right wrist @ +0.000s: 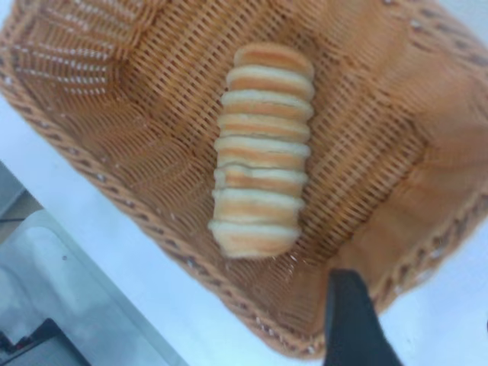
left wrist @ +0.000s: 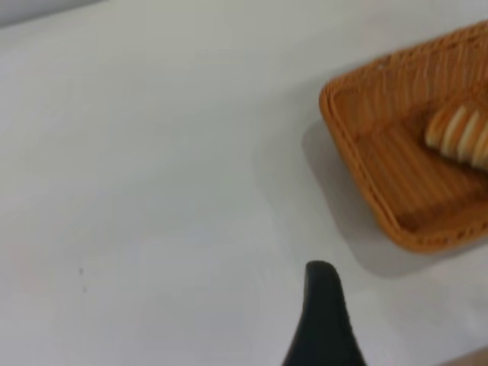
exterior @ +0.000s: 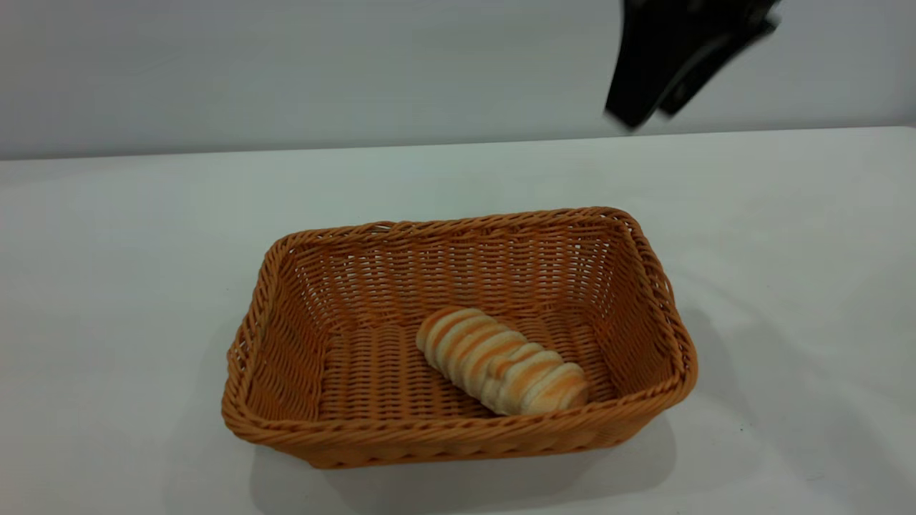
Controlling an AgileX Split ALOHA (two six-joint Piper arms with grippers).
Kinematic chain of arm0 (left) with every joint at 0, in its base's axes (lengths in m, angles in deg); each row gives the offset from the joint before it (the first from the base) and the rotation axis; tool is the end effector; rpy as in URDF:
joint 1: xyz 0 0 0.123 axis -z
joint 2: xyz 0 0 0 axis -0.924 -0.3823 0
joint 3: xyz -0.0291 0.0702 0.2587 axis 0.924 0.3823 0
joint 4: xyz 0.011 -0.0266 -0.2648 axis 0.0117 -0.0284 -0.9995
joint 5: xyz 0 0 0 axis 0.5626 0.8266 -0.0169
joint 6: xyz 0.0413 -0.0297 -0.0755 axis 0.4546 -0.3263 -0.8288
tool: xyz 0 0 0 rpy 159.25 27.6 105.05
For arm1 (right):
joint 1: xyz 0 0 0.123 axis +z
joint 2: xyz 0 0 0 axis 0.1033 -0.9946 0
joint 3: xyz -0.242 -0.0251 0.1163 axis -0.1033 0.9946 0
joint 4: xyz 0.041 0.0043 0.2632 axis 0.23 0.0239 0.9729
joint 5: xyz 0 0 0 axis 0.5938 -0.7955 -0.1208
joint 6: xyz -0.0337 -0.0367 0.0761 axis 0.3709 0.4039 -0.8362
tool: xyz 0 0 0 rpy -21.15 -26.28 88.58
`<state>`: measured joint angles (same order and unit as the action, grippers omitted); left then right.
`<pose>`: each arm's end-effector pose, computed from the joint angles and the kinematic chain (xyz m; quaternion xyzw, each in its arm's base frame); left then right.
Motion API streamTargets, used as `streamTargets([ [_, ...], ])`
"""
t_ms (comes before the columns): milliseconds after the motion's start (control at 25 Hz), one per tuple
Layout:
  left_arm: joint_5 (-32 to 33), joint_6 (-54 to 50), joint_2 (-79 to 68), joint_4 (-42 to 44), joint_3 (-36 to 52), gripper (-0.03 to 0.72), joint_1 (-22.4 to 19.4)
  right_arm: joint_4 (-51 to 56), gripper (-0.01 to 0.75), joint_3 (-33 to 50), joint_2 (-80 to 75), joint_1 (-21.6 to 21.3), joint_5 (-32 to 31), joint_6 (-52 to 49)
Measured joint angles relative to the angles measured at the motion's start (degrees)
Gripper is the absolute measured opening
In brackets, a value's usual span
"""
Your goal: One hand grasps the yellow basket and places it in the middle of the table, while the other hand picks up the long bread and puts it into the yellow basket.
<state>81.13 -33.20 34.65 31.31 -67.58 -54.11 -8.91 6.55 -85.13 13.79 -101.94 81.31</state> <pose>0.1142 -0.0298 0.3251 0.1197 0.8771 -0.0603 0.4612 0.3527 0.1580 0.2451 -0.3559 0.9055 0.1623 0.1645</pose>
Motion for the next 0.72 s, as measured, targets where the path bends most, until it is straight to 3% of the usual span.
streamTargets([
  [480,13.03,-0.65,22.43,0.13,5.6,0.594,0.0,-2.95,0.465,0.11,20.74,-0.11,-10.87,-6.04],
  [720,18.01,-0.65,30.17,0.24,5.64,0.594,0.0,-3.16,0.465,4.7,33.37,-0.11,-12.45,-7.75],
])
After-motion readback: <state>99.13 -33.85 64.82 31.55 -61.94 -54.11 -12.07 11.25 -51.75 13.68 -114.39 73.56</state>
